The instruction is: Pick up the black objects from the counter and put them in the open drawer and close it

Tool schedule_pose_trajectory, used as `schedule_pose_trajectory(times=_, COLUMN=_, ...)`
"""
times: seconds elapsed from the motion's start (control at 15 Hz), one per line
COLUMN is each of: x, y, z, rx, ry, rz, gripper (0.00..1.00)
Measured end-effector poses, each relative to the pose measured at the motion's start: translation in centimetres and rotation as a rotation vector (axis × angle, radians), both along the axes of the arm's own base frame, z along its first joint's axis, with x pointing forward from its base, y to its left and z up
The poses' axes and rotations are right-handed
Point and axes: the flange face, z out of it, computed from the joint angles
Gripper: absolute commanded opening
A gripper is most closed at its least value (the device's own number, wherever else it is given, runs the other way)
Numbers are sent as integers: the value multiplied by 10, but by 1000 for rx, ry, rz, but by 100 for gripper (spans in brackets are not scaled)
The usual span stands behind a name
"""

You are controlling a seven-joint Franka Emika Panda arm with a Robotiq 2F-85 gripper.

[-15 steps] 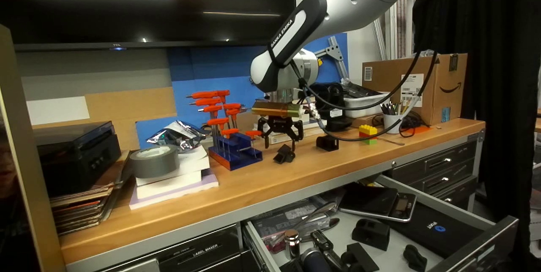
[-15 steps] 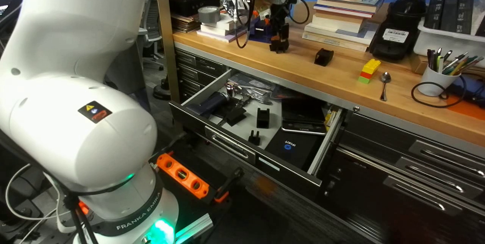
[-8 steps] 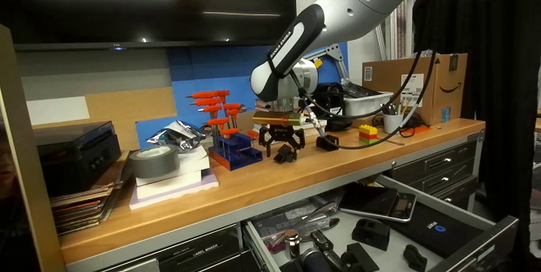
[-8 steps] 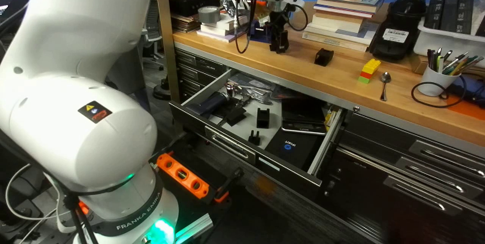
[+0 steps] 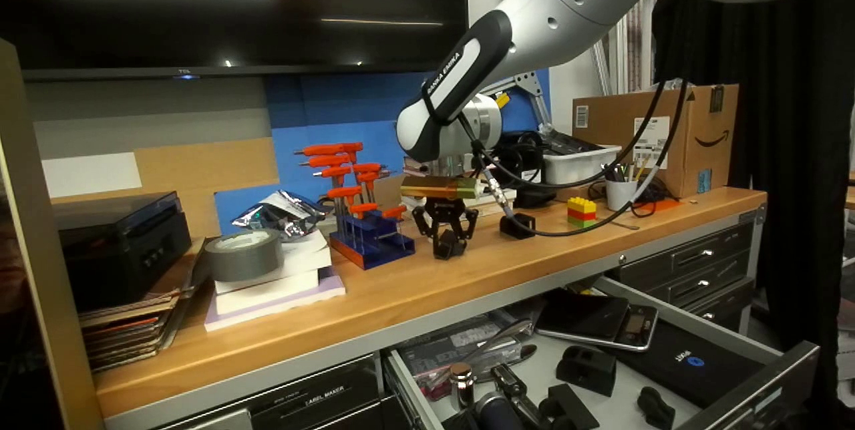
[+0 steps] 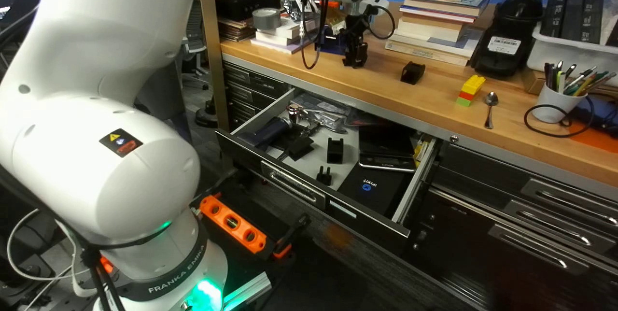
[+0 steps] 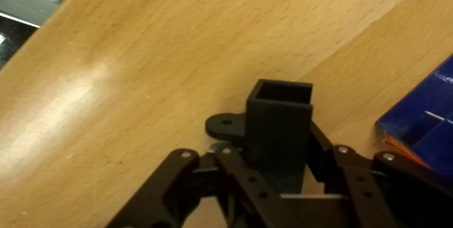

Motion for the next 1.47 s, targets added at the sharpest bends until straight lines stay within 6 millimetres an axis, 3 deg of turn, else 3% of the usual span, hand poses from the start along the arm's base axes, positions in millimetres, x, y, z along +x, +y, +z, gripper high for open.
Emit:
schedule_pose_trajectory(times=0.07, x=0, y=0, z=1, rx=-1, ry=-2, rz=2, gripper=24)
schedule_pose_trajectory(times=0.4, x=-3, y=-11, z=3, rx=-60, ry=14, rz=20, gripper=24)
schedule_pose_trajectory(times=0.6, x=-19, y=-28, z=11, rx=-121, ry=53, rz=25, gripper=24)
schedule_pose_trajectory(times=1.07, x=-104, y=-61, z=47, rx=-147, ry=178, rz=50, gripper=24)
schedule_pose_trajectory(times=1.27, x=-144, y=-61, z=48, rx=-128, ry=216, rz=68, gripper=24)
schedule_pose_trajectory(times=1.47, x=-177, y=-49, z=35, rx=-105, ry=255, rz=104, gripper=24)
